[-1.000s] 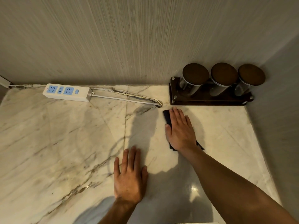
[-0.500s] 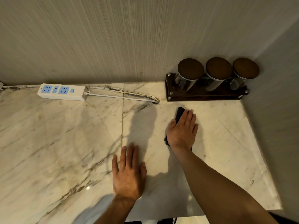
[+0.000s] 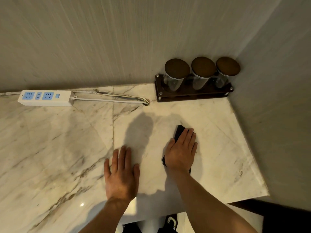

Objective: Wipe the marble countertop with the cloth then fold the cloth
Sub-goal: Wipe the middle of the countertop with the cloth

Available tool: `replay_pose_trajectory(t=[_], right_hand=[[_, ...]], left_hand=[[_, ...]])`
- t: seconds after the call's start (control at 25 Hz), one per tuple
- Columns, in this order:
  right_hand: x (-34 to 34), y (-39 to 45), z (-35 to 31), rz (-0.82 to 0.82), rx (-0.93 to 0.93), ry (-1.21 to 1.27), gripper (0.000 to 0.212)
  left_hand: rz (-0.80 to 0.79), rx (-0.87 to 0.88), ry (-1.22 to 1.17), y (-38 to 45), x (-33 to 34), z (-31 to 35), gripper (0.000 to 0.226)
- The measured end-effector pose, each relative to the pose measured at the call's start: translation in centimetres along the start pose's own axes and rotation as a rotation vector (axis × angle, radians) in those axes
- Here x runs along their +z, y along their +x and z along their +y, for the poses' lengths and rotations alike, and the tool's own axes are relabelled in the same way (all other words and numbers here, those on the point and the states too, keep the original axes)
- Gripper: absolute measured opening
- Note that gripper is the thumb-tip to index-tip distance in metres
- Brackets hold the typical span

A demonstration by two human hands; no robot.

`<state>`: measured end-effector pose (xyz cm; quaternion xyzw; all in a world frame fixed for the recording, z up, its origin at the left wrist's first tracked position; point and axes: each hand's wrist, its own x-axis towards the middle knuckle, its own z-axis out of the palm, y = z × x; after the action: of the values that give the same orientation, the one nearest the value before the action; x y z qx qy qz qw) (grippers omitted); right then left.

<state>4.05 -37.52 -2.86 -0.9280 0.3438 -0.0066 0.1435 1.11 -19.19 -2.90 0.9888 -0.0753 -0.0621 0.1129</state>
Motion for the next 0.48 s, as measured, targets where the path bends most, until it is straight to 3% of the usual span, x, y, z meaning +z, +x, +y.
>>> replay_pose_trajectory(t=[0.48], right_hand=[[-0.8,-6.5,4.0,0.002,-0.026,0.05,0.063]], left_hand=[[-0.016,-0.012,0.005,-0.2,-0.1,0.2,0.068]])
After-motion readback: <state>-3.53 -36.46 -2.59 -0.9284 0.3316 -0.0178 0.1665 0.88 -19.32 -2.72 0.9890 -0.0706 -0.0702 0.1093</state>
